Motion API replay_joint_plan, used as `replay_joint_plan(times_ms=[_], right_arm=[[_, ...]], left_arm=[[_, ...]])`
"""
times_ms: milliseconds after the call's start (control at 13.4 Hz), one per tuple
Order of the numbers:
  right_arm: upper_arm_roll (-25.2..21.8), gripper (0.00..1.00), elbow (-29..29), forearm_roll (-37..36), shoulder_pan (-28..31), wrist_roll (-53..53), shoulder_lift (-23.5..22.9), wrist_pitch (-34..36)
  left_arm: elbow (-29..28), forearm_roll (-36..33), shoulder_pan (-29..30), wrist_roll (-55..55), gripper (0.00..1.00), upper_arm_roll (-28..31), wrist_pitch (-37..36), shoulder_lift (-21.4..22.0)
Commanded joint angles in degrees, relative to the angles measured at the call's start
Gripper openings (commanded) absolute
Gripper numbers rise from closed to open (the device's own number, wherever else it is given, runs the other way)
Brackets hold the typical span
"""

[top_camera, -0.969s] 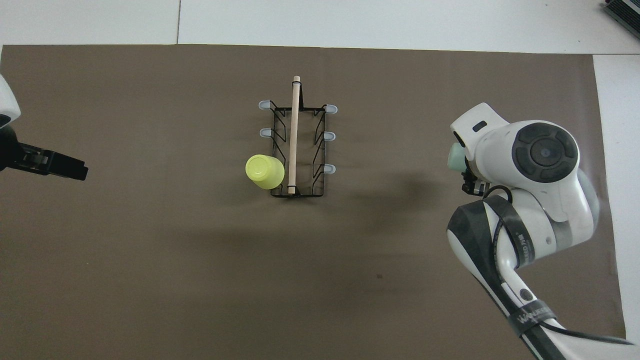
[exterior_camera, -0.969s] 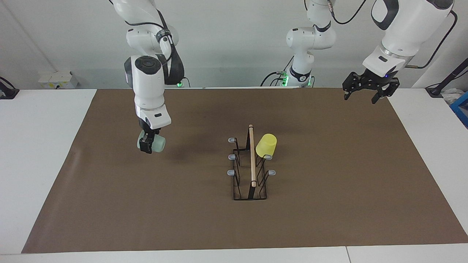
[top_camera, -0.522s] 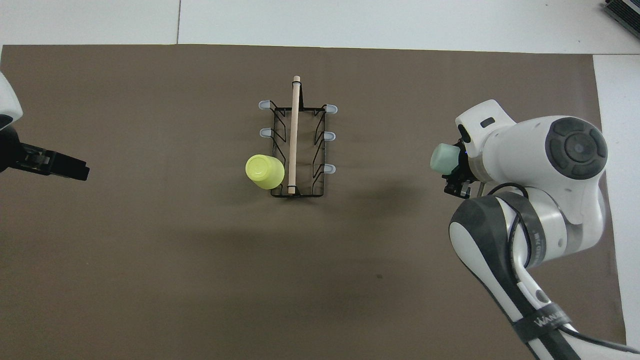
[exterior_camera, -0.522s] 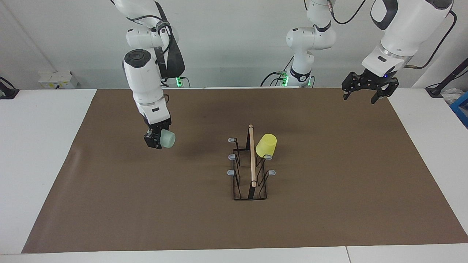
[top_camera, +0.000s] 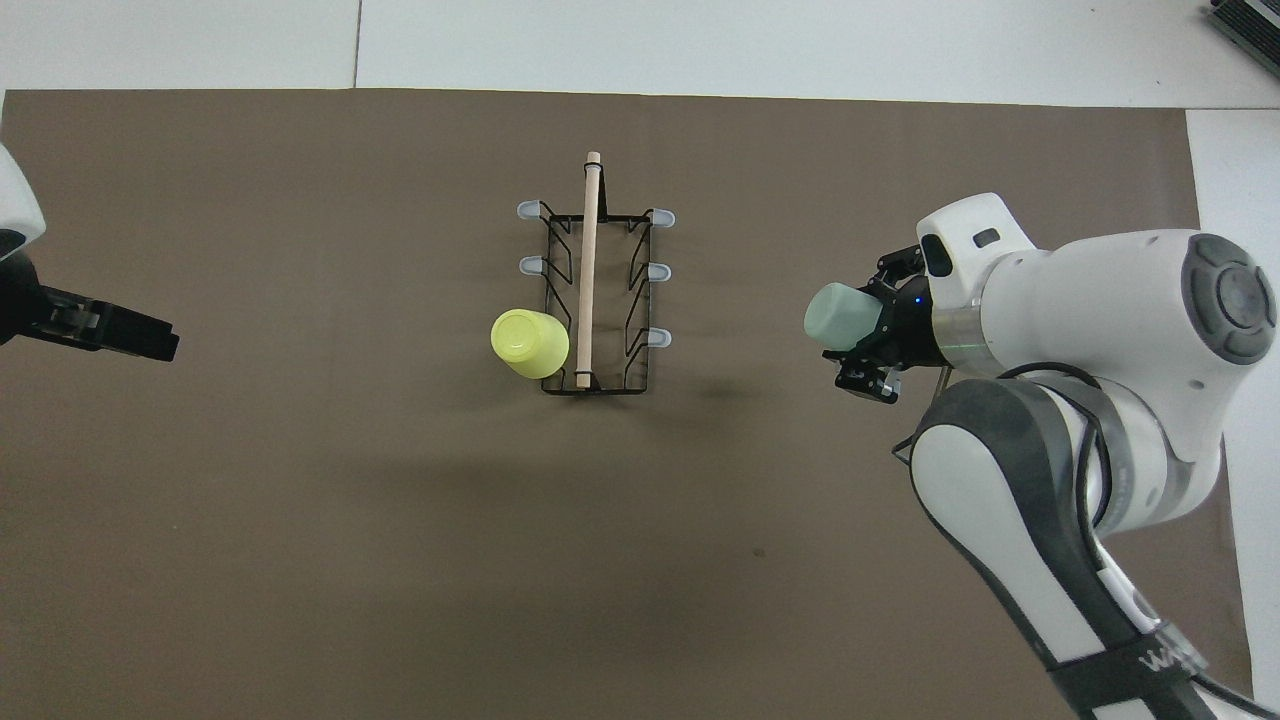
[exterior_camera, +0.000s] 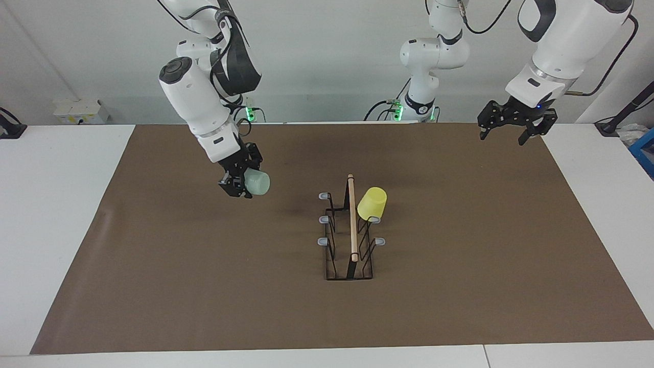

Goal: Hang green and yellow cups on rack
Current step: 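Grasp and lift the green cup with the right gripper, then carry the green cup toward the rack with the right gripper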

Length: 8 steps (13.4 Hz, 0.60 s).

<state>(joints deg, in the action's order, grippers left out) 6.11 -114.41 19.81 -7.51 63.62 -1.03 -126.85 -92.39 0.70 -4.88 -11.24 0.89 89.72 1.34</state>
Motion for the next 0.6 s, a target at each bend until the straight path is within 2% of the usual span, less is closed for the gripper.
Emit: replay_joint_plan(times_ms=[0, 522], right_arm=[[0.0, 0.59, -0.1, 6.6, -0.3, 2.1, 0.6, -0.1], [0.0, 0.59, -0.5, 23.4, -6.5, 2.7, 0.2, -11.1]], left_arm=[[-0.1, 0.5, 0.0, 0.5, 1.0, 0.0, -0.9, 0.6], [-0.1, 0.5, 0.0, 0.5, 1.0, 0.0, -0.9, 0.6]])
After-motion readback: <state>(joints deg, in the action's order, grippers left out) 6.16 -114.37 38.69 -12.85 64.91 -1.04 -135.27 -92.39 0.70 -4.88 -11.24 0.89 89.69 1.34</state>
